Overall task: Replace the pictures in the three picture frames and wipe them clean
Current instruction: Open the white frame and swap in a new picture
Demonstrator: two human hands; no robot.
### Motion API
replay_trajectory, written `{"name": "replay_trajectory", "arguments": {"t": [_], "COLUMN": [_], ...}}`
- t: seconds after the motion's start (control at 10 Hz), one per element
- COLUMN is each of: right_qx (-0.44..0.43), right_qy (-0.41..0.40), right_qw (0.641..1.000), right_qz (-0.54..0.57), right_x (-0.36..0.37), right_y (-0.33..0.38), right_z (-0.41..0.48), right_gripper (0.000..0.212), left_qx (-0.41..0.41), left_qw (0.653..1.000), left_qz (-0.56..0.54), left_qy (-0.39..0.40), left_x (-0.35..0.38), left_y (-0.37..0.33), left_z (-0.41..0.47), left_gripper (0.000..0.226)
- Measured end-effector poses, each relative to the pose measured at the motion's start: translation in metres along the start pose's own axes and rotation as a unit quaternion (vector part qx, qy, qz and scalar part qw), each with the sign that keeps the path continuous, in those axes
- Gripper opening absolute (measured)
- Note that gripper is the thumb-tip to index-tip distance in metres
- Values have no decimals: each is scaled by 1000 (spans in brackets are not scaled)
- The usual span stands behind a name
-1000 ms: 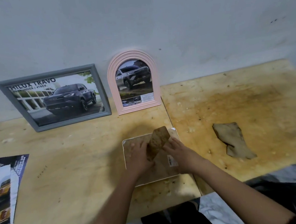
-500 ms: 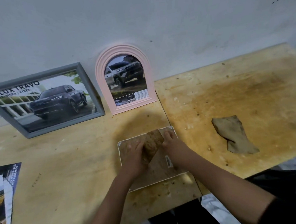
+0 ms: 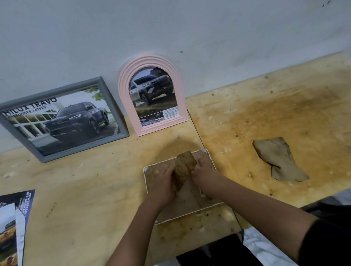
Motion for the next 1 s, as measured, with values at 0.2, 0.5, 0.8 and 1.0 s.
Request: {"name": "replay_trajectory", "arguments": {"t": [0.2, 0.5, 0.8, 1.0], "right_qx": [-31, -40, 28, 136], "right_qy": [1, -2, -93, -146], "right_qw": [999, 999, 970, 886], "right_qz": [22, 27, 224, 420], "right_x": [-1, 7, 24, 44], "right_y": [0, -15, -27, -31], "right_z": [1, -7, -27, -55], "right_gripper": [84, 77, 68, 68], "left_qx": [-22, -42, -52, -50], "left_qw": [999, 998, 994, 997], "left_qz": [28, 21, 55, 39], "left_qy": [23, 51, 80, 46], "left_x": [0, 2, 0, 0], "left_y": [-3, -7, -9, 7], "left_z": [-1, -4, -11, -54], "left_gripper": [91, 121, 107, 77]}}
Point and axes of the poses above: each hand's wrist, its own z-axis towards the middle knuckle, its own x-axis out of the palm, y = z × x, the point moved 1 cm from there along z, towards the middle knuckle, and after that the axes turned 7 degrees about x, right-handed, at the moved point
